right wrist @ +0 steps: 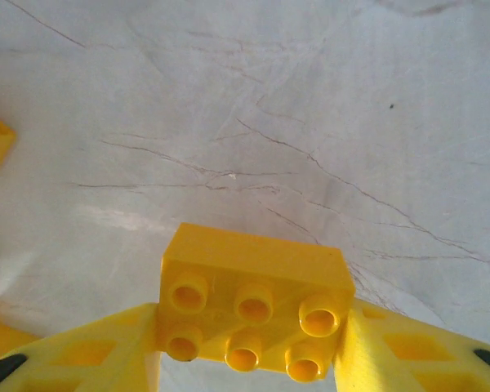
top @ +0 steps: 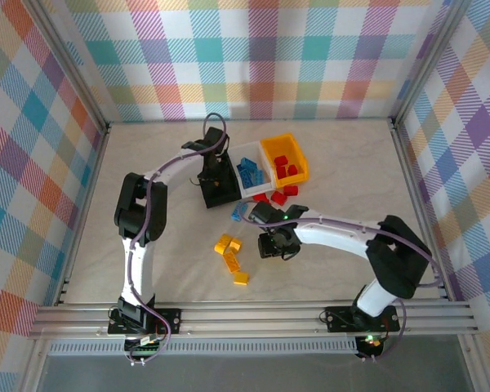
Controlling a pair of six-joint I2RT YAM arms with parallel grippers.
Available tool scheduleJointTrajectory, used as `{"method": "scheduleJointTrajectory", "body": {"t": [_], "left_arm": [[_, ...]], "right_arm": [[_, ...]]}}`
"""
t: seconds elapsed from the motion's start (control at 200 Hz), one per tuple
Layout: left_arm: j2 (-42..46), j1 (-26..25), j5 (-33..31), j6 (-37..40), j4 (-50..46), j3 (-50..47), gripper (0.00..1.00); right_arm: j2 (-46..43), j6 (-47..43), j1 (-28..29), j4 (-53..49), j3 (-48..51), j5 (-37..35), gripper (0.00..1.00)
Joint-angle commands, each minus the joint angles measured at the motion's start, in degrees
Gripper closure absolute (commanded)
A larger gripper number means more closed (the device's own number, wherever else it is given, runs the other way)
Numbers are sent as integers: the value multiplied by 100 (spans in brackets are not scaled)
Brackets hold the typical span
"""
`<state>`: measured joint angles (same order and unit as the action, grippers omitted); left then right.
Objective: Sort the legos into containers by color
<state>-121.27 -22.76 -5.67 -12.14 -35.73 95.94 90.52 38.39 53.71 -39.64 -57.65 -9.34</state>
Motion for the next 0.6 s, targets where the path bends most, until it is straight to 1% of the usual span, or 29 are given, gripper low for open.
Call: {"method": "scheduleJointTrajectory", "body": {"t": [0.0, 0.1, 0.255, 0.345, 0.405, 0.505, 0.595], "left_arm": [[42, 35, -18, 15, -136, 188, 71], [133, 36, 8, -9, -136, 188, 63], [403, 35, 78, -60, -209, 214, 63], [774, 35, 162, -129, -242, 222, 63], [1070, 35, 100, -129, -358, 265, 62], [1631, 95, -107, -158, -641, 247, 61], [2354, 205, -258, -277, -732, -251, 60]], "right_arm": [[-367, 21, 43, -192, -42, -155, 49], [-482, -62, 43, -278, -188, -216, 49], [-539, -217, -22, -310, -418, -248, 49], [-464, -434, -169, -334, -704, -229, 49], [-373, -621, -294, -321, -995, -184, 49], [18, -1004, -500, -238, -1642, -102, 49], [629, -1381, -663, -177, -2446, 9, 49]]}}
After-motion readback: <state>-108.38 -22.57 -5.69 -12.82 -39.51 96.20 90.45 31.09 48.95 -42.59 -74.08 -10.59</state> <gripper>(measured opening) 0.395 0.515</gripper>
